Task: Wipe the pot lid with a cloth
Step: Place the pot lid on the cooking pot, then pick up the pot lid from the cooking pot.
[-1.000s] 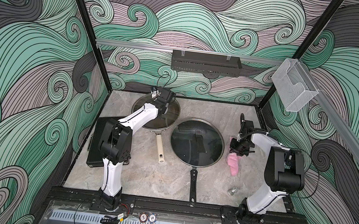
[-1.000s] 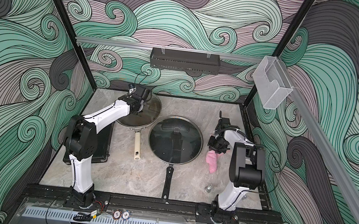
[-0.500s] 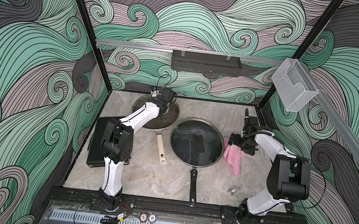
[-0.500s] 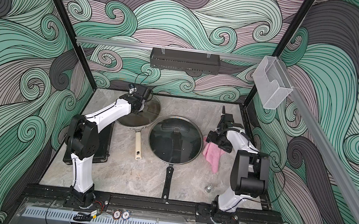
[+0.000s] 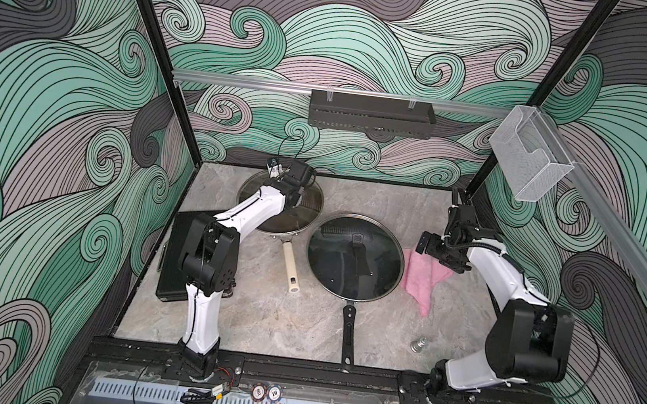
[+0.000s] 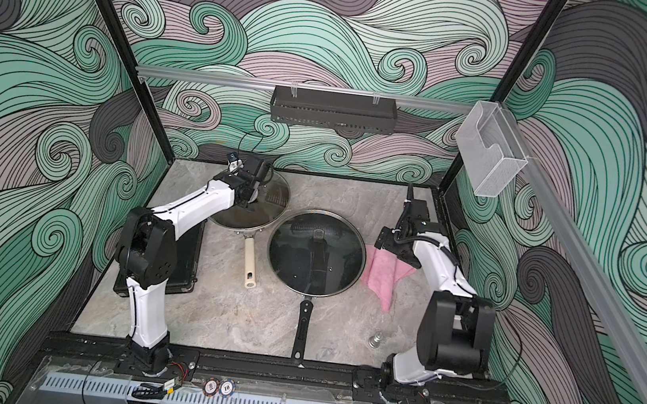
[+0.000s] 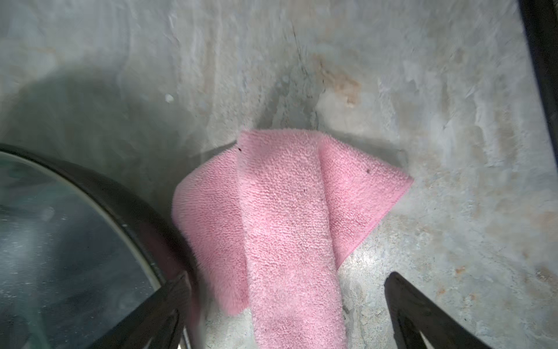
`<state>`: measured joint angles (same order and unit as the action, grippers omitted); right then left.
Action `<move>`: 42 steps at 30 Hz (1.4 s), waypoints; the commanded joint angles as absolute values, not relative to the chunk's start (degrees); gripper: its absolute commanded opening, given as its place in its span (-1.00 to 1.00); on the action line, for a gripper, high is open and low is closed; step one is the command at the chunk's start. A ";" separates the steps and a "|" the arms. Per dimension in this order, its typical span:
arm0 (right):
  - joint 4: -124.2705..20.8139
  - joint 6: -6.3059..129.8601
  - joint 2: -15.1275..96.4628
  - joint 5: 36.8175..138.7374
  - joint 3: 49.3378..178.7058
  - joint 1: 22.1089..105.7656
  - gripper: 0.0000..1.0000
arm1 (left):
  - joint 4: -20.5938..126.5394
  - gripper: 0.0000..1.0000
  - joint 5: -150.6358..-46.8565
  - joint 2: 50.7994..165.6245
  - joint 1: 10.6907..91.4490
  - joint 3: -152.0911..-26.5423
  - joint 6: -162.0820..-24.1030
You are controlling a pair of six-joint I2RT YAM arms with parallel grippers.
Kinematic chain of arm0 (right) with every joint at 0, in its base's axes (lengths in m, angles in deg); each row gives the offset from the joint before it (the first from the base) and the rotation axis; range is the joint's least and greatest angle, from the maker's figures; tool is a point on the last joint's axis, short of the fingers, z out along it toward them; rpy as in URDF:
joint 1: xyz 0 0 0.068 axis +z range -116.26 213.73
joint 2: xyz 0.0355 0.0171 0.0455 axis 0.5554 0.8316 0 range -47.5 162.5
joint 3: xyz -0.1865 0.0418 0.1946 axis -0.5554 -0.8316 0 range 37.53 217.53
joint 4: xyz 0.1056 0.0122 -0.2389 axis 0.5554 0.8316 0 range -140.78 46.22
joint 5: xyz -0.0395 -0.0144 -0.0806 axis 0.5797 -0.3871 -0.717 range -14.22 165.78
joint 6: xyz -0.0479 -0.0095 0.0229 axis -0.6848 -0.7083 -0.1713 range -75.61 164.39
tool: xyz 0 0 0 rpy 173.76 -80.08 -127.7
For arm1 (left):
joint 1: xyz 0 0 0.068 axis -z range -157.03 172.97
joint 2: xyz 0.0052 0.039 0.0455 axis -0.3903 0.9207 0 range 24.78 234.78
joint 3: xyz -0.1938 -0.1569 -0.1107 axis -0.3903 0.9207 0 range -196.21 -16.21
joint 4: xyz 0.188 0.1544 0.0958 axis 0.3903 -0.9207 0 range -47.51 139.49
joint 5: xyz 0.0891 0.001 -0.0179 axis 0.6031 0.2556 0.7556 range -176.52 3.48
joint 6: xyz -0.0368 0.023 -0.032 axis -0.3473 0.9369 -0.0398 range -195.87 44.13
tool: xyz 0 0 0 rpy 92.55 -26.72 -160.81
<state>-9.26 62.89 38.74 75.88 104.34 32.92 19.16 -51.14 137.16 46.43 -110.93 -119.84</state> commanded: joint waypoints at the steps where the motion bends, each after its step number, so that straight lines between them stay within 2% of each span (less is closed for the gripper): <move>1: -12.04 63.52 35.88 75.33 103.22 33.39 0.99 | 18.82 0.97 -50.88 135.30 46.54 -110.61 -116.25; 11: -12.24 63.98 34.40 74.73 102.25 33.32 0.99 | 21.52 0.97 -54.70 127.96 46.65 -113.81 -108.00; 18: -12.37 67.81 29.95 78.45 100.19 31.60 0.99 | 10.79 0.97 -61.01 125.28 52.50 -123.93 -100.99; 21: -13.03 68.15 29.00 80.70 99.16 29.91 0.99 | 3.88 0.97 -68.94 127.45 55.42 -128.35 -100.66; 26: -14.75 68.83 26.73 80.76 97.22 29.30 0.99 | -7.24 0.97 -71.82 133.81 63.74 -135.54 -98.86; 35: -13.34 68.53 27.02 79.01 96.09 28.67 0.99 | -19.90 0.97 -83.34 143.43 68.33 -142.96 -107.92; 42: -14.46 68.83 28.22 80.93 94.89 28.04 0.99 | -26.46 0.97 -84.46 146.94 71.86 -146.62 -111.64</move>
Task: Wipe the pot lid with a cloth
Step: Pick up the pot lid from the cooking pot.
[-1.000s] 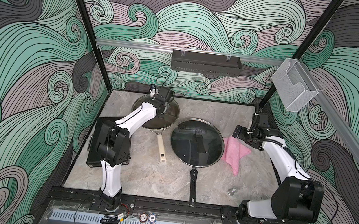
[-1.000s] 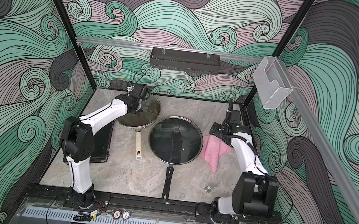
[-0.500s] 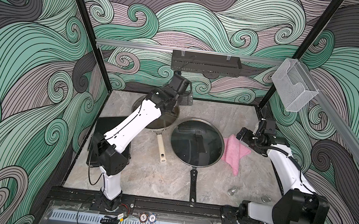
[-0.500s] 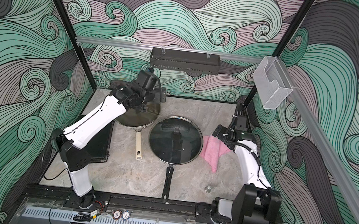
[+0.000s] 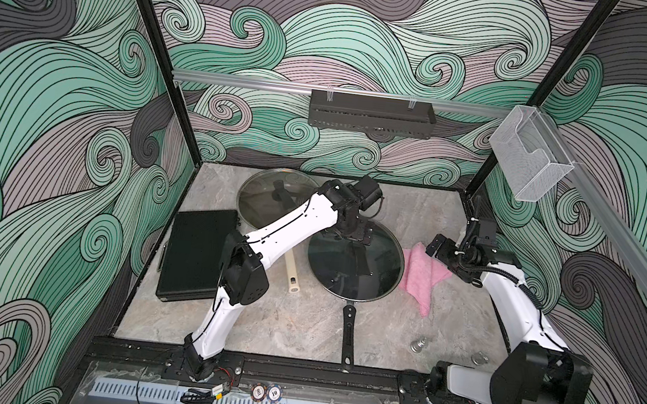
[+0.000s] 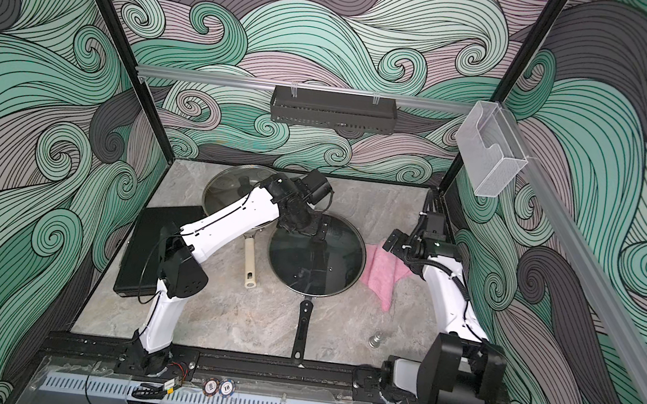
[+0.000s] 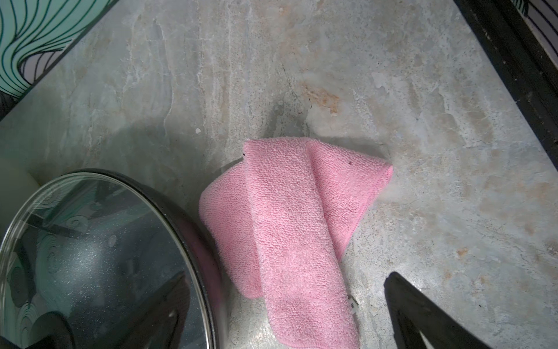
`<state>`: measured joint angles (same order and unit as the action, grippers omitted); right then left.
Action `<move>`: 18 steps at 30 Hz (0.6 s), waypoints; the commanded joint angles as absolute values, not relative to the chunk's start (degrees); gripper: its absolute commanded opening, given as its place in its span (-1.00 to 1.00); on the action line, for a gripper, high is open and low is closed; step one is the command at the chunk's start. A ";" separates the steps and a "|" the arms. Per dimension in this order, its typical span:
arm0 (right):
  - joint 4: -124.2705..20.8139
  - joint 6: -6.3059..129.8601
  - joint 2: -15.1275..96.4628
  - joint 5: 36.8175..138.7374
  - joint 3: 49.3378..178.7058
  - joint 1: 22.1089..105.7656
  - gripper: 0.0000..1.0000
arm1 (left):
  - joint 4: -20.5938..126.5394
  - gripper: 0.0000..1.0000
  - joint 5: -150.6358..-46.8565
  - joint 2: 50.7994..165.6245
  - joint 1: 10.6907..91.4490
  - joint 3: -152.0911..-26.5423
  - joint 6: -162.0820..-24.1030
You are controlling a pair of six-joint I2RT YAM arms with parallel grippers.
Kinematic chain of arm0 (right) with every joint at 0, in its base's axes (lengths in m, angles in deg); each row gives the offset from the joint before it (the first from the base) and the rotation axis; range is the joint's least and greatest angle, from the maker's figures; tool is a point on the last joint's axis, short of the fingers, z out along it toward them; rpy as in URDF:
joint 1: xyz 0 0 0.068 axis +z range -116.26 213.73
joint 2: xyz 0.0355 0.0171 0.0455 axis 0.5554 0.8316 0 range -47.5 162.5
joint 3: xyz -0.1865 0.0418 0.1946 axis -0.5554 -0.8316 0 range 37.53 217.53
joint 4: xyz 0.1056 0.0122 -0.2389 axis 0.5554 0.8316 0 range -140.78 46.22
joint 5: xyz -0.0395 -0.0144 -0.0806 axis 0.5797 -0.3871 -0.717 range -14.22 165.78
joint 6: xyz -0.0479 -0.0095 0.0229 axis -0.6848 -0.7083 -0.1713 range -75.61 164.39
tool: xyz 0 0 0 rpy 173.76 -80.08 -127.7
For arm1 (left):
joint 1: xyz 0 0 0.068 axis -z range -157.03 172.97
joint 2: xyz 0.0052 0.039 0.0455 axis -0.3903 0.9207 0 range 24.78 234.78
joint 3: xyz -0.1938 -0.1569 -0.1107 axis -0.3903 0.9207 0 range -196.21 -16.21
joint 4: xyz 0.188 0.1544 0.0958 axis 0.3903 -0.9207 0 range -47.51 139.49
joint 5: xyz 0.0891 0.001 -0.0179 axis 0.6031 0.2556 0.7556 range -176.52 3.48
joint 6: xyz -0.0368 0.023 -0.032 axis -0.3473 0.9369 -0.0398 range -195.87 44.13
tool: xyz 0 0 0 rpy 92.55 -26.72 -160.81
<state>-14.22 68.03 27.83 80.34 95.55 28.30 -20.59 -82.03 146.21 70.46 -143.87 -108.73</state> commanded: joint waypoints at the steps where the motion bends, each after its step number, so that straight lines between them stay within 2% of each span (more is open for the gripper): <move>1: -14.73 68.61 28.33 81.19 94.72 28.09 0.99 | -26.85 0.97 -84.26 146.87 72.31 -146.41 -112.50; 7: -14.81 67.55 28.88 81.90 94.22 27.96 0.98 | -26.56 0.97 -84.44 150.00 75.60 -146.87 -113.14; 13: -15.26 67.40 27.15 82.37 93.20 27.71 0.98 | -34.33 0.96 -80.96 157.31 75.66 -155.82 -113.36; 18: -15.34 66.74 25.78 81.68 92.31 27.16 0.99 | -34.37 0.62 -79.67 159.12 75.77 -157.07 -112.86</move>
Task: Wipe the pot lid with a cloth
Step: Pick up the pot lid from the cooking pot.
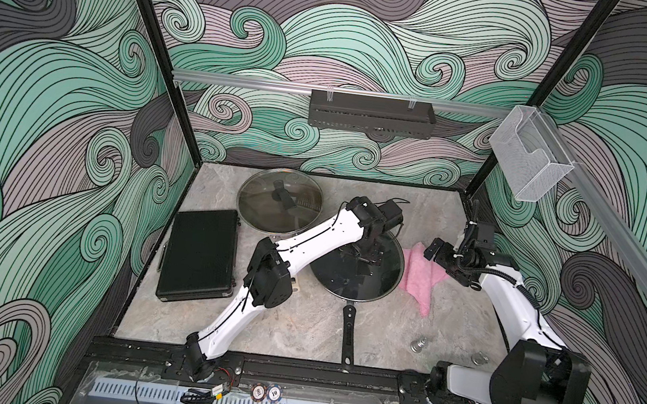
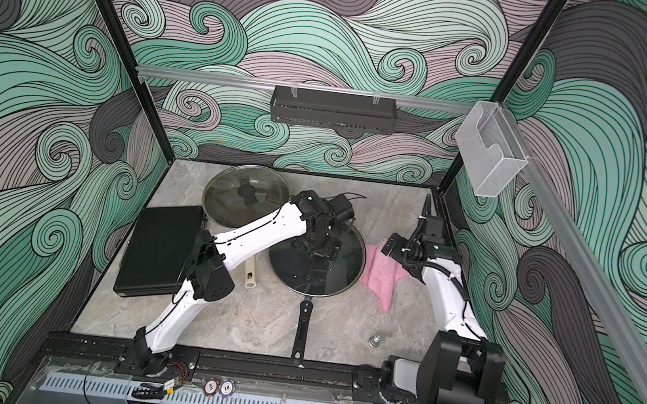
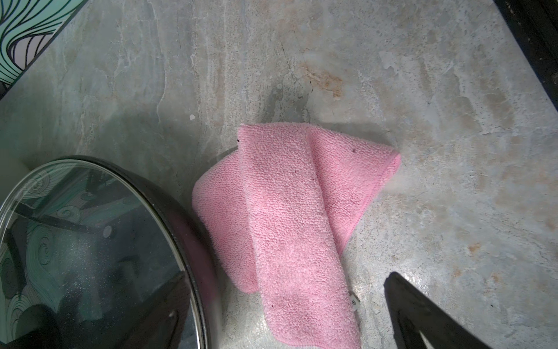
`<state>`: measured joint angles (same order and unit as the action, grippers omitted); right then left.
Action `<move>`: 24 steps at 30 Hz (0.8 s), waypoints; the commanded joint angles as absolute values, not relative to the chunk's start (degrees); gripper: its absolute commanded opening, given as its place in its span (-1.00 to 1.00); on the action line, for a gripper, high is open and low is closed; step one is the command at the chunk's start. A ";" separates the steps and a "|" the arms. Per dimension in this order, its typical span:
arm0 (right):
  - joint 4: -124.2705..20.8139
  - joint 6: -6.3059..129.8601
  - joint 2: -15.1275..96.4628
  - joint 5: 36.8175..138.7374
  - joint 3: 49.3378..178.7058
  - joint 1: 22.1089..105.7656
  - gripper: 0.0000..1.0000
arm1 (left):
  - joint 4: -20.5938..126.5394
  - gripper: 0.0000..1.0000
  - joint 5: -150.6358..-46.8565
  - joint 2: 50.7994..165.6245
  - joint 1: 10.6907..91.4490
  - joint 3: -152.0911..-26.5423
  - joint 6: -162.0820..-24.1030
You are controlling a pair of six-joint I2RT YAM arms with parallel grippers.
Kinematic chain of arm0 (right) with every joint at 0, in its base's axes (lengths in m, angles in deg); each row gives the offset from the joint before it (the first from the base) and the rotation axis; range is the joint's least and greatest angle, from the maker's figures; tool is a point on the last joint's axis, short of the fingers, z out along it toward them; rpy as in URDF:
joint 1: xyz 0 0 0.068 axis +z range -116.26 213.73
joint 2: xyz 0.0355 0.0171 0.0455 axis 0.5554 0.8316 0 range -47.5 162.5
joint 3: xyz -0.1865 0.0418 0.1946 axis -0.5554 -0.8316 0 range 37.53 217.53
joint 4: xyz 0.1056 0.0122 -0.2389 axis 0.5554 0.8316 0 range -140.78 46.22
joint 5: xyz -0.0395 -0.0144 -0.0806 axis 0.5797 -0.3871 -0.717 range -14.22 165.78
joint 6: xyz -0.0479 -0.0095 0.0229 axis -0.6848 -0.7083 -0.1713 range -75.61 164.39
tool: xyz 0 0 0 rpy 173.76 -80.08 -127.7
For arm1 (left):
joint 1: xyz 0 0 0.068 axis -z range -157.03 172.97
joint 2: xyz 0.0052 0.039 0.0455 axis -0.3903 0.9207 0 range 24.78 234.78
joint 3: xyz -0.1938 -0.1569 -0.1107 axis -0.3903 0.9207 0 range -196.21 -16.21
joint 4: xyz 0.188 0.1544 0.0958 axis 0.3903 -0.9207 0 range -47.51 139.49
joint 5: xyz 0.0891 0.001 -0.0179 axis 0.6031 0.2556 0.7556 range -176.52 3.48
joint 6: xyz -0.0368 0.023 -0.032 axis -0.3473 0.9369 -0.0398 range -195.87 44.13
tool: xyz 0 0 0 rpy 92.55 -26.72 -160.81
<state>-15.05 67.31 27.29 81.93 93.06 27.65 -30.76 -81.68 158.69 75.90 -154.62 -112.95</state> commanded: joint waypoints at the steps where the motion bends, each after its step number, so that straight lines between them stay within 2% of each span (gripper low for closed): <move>1: -15.33 66.76 25.59 81.43 92.14 26.99 0.98 | -34.43 0.53 -79.66 159.33 75.78 -157.10 -112.96; 8: -15.54 66.82 25.44 80.48 91.17 26.98 0.99 | -34.12 -0.02 -78.55 160.52 75.75 -157.41 -112.90; 14: -15.32 67.73 27.44 78.78 90.58 27.01 0.99 | -34.14 -0.03 -77.86 162.22 74.93 -159.33 -112.54; 17: -14.98 67.64 30.64 78.39 90.41 26.98 0.99 | -34.24 0.05 -78.82 163.33 74.33 -159.63 -112.18; 21: -17.21 67.61 33.45 79.11 89.25 27.01 0.99 | -34.52 0.06 -77.13 163.57 73.86 -159.63 -111.84; 24: -18.43 68.18 34.45 80.16 88.56 27.02 0.98 | -34.26 -0.09 -77.42 163.56 73.75 -159.78 -111.25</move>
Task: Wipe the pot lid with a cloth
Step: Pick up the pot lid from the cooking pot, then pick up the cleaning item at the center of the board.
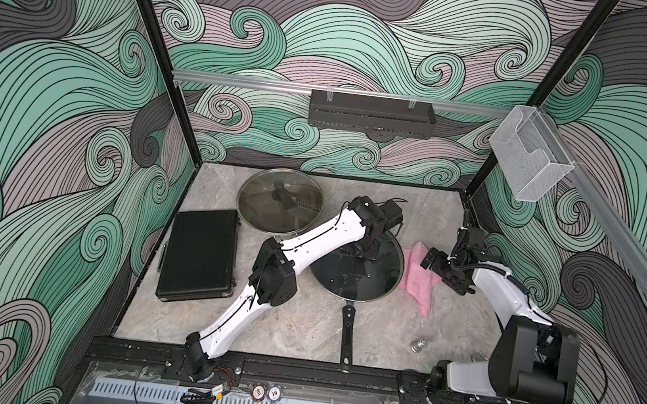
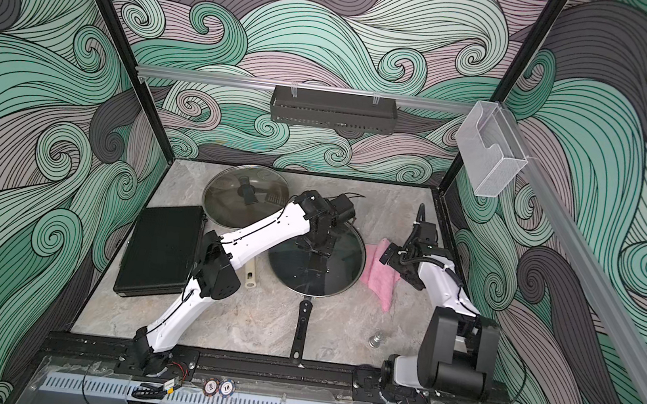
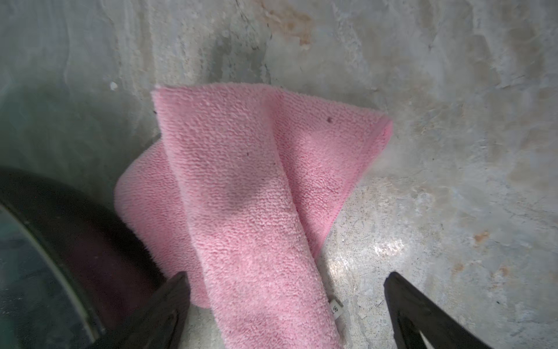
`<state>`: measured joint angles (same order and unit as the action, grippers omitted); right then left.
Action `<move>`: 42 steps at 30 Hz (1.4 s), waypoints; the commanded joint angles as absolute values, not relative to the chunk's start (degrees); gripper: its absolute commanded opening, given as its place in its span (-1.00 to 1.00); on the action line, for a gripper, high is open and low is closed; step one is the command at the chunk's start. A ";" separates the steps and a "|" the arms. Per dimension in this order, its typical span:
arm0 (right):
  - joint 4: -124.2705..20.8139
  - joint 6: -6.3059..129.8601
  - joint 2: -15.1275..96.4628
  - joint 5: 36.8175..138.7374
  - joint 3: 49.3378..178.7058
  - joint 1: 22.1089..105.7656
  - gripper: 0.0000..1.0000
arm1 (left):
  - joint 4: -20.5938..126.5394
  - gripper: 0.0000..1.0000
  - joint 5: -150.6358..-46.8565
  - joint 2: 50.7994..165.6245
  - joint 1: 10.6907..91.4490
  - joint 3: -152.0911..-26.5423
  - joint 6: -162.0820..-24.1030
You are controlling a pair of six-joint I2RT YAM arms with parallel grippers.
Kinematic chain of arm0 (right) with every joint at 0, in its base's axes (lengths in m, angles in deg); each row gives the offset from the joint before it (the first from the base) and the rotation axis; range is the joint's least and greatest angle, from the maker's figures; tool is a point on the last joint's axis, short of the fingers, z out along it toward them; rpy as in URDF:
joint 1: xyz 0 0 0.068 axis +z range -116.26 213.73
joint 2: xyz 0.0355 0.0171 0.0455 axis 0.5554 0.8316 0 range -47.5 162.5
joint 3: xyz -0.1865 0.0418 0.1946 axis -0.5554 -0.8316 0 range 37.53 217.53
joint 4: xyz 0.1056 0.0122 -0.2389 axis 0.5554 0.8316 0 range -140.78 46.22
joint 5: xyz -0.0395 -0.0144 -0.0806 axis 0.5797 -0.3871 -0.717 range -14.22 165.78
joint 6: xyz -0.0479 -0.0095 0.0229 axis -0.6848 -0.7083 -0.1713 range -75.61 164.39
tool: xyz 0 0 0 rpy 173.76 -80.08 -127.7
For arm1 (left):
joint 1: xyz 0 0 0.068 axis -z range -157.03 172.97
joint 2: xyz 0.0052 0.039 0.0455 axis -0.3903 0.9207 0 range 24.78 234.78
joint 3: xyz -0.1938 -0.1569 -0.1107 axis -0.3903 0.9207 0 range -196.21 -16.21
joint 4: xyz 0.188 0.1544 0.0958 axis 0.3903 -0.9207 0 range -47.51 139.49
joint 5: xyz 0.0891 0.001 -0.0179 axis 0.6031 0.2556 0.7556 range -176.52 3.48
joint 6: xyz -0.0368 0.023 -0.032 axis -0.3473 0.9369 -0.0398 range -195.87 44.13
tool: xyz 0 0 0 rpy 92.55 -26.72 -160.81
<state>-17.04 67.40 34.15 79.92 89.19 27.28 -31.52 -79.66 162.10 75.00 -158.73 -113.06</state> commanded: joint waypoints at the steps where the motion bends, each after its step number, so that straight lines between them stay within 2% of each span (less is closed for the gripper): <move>1: -18.63 68.34 34.64 80.27 88.42 26.97 0.99 | -34.48 -0.19 -77.16 163.56 73.73 -160.08 -111.05; 4: -19.01 68.47 34.61 80.43 88.08 27.05 0.98 | -34.67 -0.55 -76.04 162.42 73.77 -160.70 -111.11; 6: -19.58 68.03 35.00 80.93 87.91 26.99 0.97 | -34.27 -0.66 -76.17 161.10 73.77 -160.60 -111.29; 13: -19.79 65.19 39.22 83.52 90.50 27.77 0.93 | -30.76 -0.85 -73.68 156.18 73.11 -160.66 -111.55; 16: -20.25 65.22 42.99 87.10 93.03 28.39 0.87 | -26.67 -0.94 -73.38 152.48 72.50 -159.94 -111.06; 19: -20.02 65.27 47.32 85.56 95.22 29.29 0.80 | -23.45 -1.00 -72.51 149.00 71.93 -159.41 -110.22; 23: -20.50 65.60 52.10 89.44 96.63 29.27 0.40 | -20.33 -1.00 -73.42 145.57 70.72 -158.86 -109.80; 27: -20.07 65.26 51.69 87.90 96.55 28.74 -0.49 | -18.05 -1.00 -73.39 142.64 70.27 -158.00 -108.49; 29: -19.59 64.90 49.48 87.40 96.57 27.75 -0.76 | -14.66 -1.00 -73.68 140.13 70.10 -155.34 -106.61; 30: -19.00 64.51 47.99 87.19 96.99 27.03 -0.96 | -11.72 -1.00 -74.30 138.34 70.01 -153.06 -104.81; 33: -17.39 63.59 42.65 87.12 98.68 25.32 -1.00 | -3.83 -1.00 -77.31 133.53 68.88 -146.68 -101.36; 37: -16.50 61.58 35.13 91.19 102.95 25.04 -1.00 | 12.18 -1.00 -98.85 126.99 62.45 -135.36 -104.47; 42: -20.10 63.77 29.00 98.72 107.78 26.20 -1.00 | 23.60 -1.00 -114.35 122.73 56.95 -129.21 -106.83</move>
